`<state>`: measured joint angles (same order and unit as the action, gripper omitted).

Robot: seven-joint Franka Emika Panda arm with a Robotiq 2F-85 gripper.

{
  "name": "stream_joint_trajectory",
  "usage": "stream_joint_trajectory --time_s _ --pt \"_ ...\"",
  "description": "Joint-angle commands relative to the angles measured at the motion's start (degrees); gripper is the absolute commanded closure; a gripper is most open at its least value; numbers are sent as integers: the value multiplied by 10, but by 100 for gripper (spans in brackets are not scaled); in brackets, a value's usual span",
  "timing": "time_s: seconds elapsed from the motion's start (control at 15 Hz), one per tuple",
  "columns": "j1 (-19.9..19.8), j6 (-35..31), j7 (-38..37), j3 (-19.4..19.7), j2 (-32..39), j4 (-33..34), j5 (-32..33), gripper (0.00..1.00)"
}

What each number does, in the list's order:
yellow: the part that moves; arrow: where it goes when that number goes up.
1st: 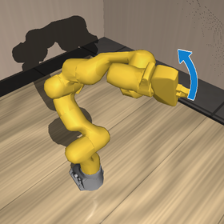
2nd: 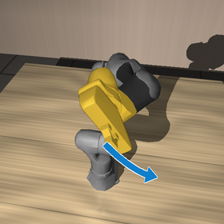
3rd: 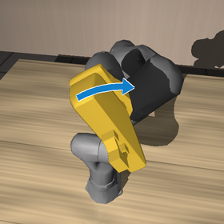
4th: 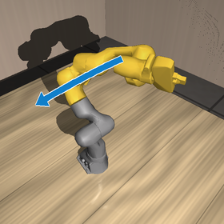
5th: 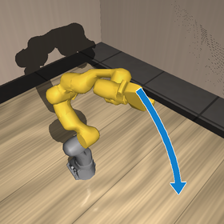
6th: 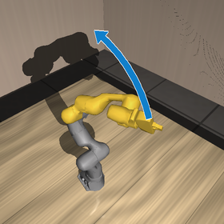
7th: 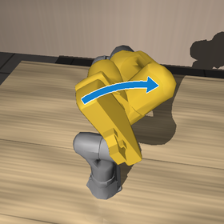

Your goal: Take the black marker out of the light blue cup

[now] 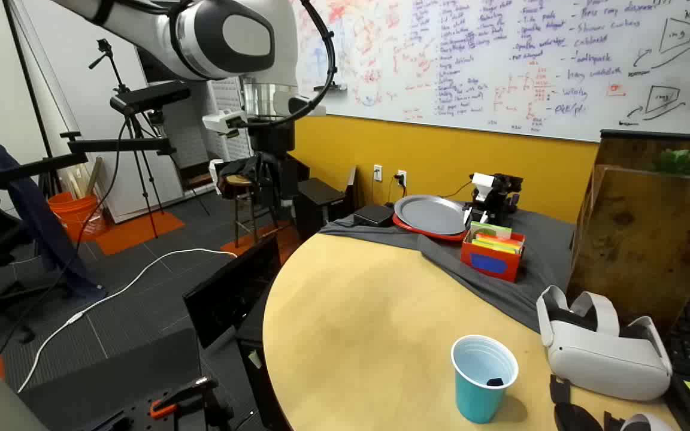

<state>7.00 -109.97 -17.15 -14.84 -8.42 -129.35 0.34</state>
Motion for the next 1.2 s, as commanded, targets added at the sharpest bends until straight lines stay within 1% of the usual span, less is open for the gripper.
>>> stream_joint_trajectory --time_s 0.0,0.33,0.73,1.13 --pt "11 1 -1 10 1 1 2 0" --pt "11 1 -1 10 1 1 2 0" --pt "10 -76 19 12 0 -4 59 0" --pt "5 -158 64 28 8 -1 97 0"
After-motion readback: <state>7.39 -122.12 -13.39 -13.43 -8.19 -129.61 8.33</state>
